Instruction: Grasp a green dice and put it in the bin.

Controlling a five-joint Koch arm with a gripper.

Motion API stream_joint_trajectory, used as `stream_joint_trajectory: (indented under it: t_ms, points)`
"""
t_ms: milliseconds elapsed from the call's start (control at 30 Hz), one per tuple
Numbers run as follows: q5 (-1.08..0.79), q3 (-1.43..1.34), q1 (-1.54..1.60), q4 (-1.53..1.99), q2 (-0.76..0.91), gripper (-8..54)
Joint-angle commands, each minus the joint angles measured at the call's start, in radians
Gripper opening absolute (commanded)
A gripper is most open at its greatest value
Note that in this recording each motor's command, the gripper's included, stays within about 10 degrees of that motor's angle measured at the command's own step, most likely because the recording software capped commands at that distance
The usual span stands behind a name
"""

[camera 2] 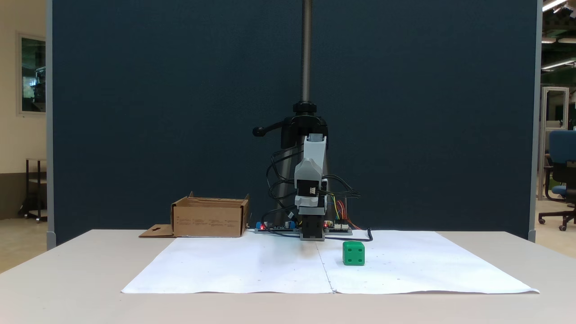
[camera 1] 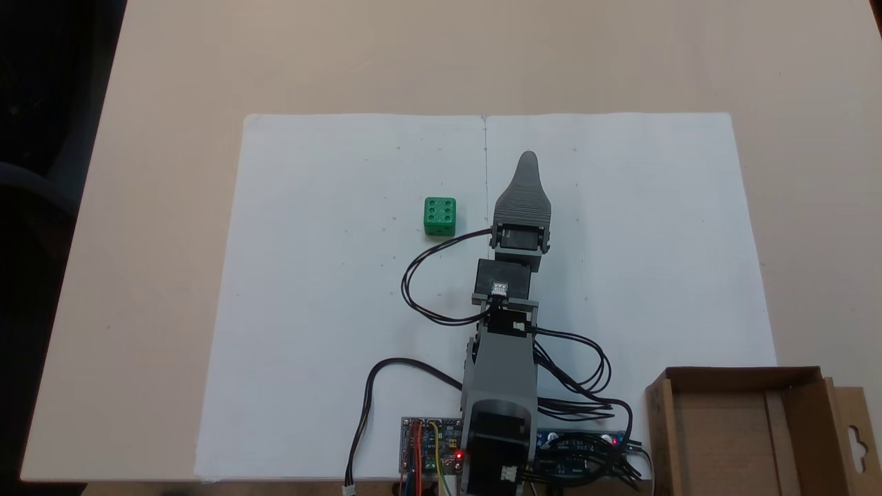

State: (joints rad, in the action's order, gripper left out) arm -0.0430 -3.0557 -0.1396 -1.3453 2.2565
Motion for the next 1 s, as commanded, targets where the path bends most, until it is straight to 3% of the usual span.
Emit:
stream_joint_trajectory:
  t_ms: [0, 100, 667, 967]
  points:
    - [0.015, -0.069, 0.175, 0.143, 0.107, 43.0]
    - [0.015, -0.069, 0.284, 0.143, 0.107, 43.1]
    - [0.009, -0.075, 0.129, 0.143, 0.109, 44.3]
    - [-0.023, -0.067, 0.106, 0.095, 0.112, 38.8]
